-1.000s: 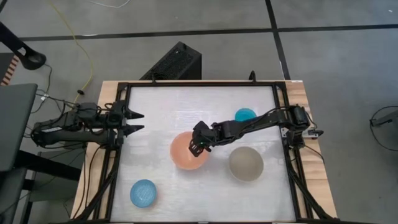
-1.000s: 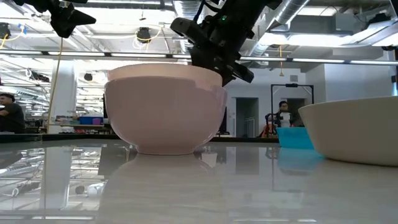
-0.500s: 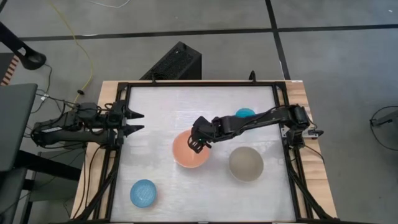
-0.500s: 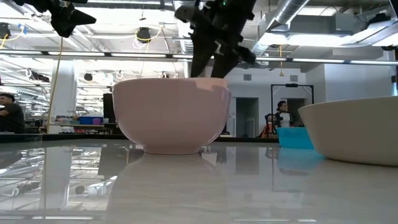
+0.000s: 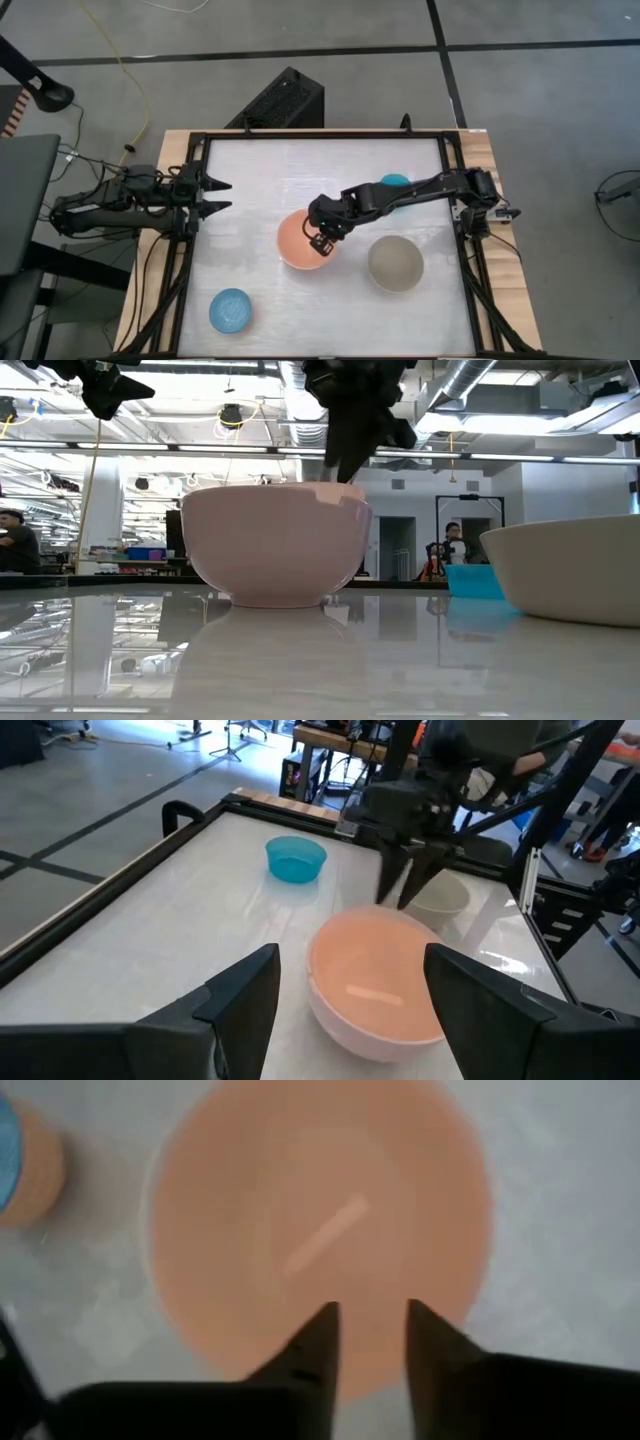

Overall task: Nest bowls inside each other by size order
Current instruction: Stack the gray bowl on top of the transparent orange bowl

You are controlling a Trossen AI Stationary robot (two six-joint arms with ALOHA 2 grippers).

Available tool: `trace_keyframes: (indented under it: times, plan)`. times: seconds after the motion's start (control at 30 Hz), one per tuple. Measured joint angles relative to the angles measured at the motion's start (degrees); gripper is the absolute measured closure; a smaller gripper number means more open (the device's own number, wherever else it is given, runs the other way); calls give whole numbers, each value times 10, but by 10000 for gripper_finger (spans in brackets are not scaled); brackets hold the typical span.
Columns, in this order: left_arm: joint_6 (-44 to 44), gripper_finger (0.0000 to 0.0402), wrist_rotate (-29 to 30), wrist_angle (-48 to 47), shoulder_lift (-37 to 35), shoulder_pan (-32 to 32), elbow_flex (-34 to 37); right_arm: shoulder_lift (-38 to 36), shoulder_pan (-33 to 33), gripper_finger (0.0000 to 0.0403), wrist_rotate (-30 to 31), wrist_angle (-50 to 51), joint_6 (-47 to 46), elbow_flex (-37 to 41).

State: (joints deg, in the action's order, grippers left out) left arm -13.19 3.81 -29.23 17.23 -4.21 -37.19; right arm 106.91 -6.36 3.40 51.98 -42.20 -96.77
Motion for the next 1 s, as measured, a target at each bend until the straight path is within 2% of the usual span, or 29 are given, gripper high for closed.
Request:
trace_keyframes:
  times: [0.1, 1.0]
  plan:
    - [0, 164, 0, 0, 0, 0, 0, 1, -1, 391, -6, -1, 2, 14]
    - [-5, 164, 0, 0, 0, 0, 0, 13, 9, 403, -35, 20, 0, 25]
